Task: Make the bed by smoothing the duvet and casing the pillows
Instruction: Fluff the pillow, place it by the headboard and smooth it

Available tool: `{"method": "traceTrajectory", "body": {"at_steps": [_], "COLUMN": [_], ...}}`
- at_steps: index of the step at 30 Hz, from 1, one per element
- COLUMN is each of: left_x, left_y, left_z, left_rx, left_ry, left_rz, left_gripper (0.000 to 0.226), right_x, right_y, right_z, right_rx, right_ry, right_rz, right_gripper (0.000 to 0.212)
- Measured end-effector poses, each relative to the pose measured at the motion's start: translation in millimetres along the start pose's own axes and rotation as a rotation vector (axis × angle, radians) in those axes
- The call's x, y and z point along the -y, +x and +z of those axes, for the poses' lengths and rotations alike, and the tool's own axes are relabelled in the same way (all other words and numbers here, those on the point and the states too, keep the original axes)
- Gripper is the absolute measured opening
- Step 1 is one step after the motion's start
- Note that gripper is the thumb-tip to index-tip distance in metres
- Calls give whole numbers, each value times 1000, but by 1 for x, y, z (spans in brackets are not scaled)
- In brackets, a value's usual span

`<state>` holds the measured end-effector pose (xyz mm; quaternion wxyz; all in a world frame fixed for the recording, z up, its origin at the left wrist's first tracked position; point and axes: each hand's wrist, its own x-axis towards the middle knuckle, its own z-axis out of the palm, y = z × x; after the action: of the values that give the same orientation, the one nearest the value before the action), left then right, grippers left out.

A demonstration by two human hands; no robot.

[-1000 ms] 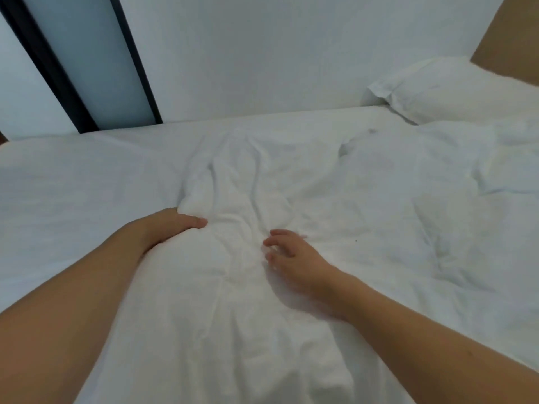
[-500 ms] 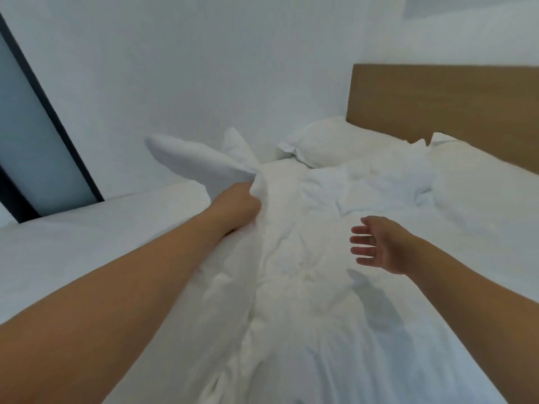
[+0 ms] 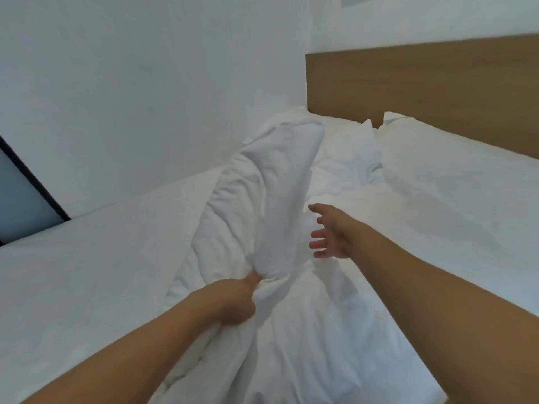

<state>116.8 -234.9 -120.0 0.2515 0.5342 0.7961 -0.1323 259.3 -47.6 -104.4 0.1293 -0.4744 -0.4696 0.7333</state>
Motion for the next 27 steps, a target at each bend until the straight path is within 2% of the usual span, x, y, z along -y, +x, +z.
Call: {"method": "traceTrajectory", "body": {"at_steps": [4, 5, 6, 8, 9, 11, 12, 15, 16, 20, 23, 25, 27], "left_x": [1, 2, 4, 15, 22, 40, 50, 90, 105, 162, 202, 217, 212], "left_y": [14, 22, 33, 60, 74, 101, 112, 119, 114, 70, 24, 1, -12], "left_z": [-29, -46, -66, -108, -122, -134, -133, -134, -142, -182, -200, -208, -217], "left_rx": [229, 194, 22, -505, -630, -563, -499, -477, -486, -526, -511, -430, -387], "left_ry": [62, 36, 29, -144, -303, -518, -533, -660, -698, -661, -391, -349, -423], "left_rz": [-34, -19, -6, -7, -3, 2, -9, -37, -10, 27, -124, -206, -149], "left_gripper": [78, 70, 65, 70, 82, 110, 112, 73, 69, 93, 100, 103, 97], "right_x": [9, 15, 22, 38, 46, 62, 71, 97, 108, 156, 192, 214, 230], "right_y": [49, 63, 78, 104, 113, 129, 136, 144, 141, 107, 79, 63, 48], "right_z": [28, 33, 38, 52, 63, 85, 95, 110, 114, 150, 174, 182, 187], "right_rx": [-58, -55, -50, -58, -73, -95, -121, -205, -214, -136, -193, -215, -148], "right_ry": [88, 102, 98, 71, 63, 45, 17, -125, -181, -202, -130, -61, -10], "right_rz": [23, 19, 9, -24, -51, -99, -108, -81, -60, -27, -28, -28, -74], "right_gripper": [79, 79, 77, 59, 43, 13, 11, 14, 15, 2, 10, 17, 39]}}
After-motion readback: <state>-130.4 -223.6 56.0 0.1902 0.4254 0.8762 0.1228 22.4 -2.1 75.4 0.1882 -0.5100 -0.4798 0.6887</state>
